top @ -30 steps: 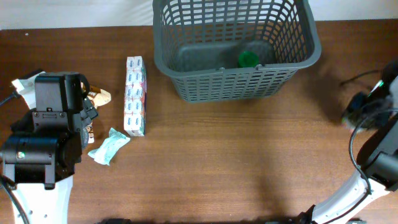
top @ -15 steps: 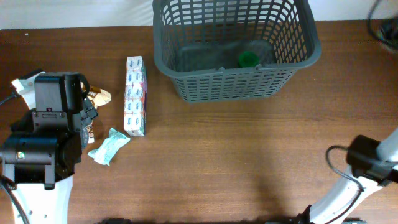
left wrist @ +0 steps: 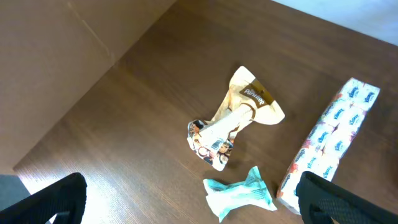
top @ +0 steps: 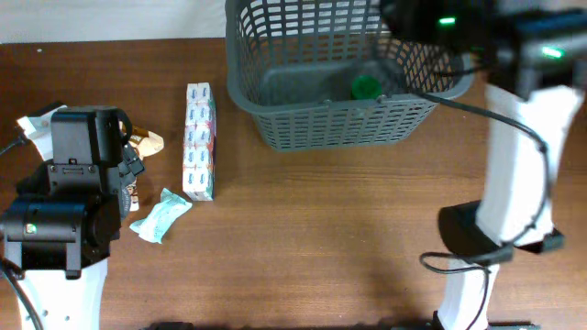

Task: Pack container
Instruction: 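Lift the tin can and lower it into the grey basket, then open the right gripper and withdraw it to the right side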

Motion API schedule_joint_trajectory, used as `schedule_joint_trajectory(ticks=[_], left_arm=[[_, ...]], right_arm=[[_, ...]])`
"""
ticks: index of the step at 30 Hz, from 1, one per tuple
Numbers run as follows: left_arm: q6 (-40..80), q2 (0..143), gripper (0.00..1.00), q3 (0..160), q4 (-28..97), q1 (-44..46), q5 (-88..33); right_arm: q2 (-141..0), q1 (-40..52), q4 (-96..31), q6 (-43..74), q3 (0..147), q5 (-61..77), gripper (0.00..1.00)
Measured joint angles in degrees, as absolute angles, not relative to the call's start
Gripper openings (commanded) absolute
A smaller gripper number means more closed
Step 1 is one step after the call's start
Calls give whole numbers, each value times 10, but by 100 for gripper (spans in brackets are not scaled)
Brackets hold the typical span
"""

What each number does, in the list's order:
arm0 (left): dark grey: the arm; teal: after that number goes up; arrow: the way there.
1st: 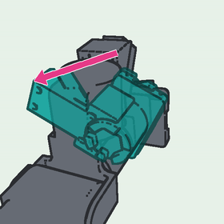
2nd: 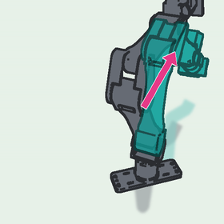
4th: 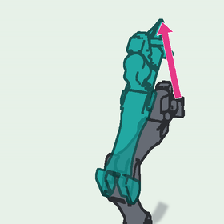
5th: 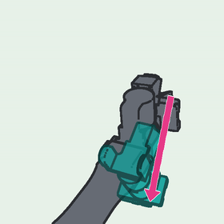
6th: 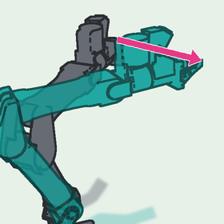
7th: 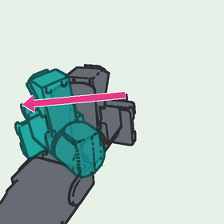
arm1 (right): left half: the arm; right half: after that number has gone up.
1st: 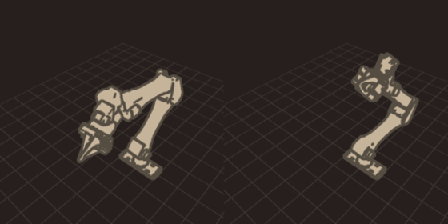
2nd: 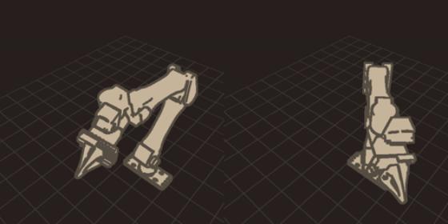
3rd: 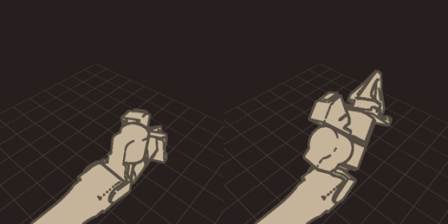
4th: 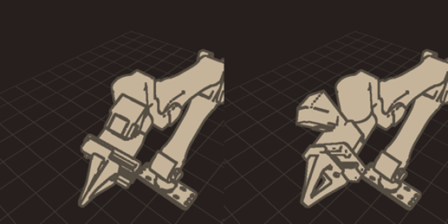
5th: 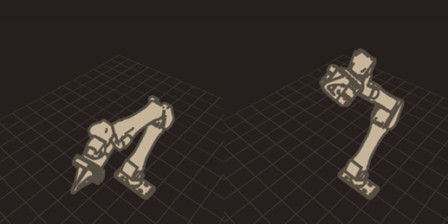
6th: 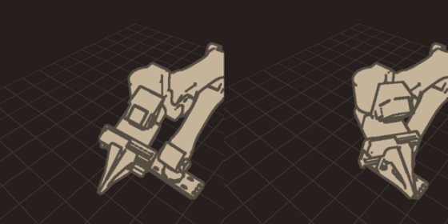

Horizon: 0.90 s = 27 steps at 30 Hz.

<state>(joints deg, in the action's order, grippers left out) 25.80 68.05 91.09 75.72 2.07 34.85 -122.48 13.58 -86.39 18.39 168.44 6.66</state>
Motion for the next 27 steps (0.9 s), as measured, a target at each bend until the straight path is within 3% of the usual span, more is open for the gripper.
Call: schedule_joint_trajectory(ticks=[10, 27], left_arm=[[258, 681, 100, 911, 757, 21, 349], [258, 681, 99, 911, 757, 21, 349]], right_arm=[[-1326, 163, -792, 173, 1493, 3, 4], [-1337, 125, -737, 165, 1365, -13, 4]])
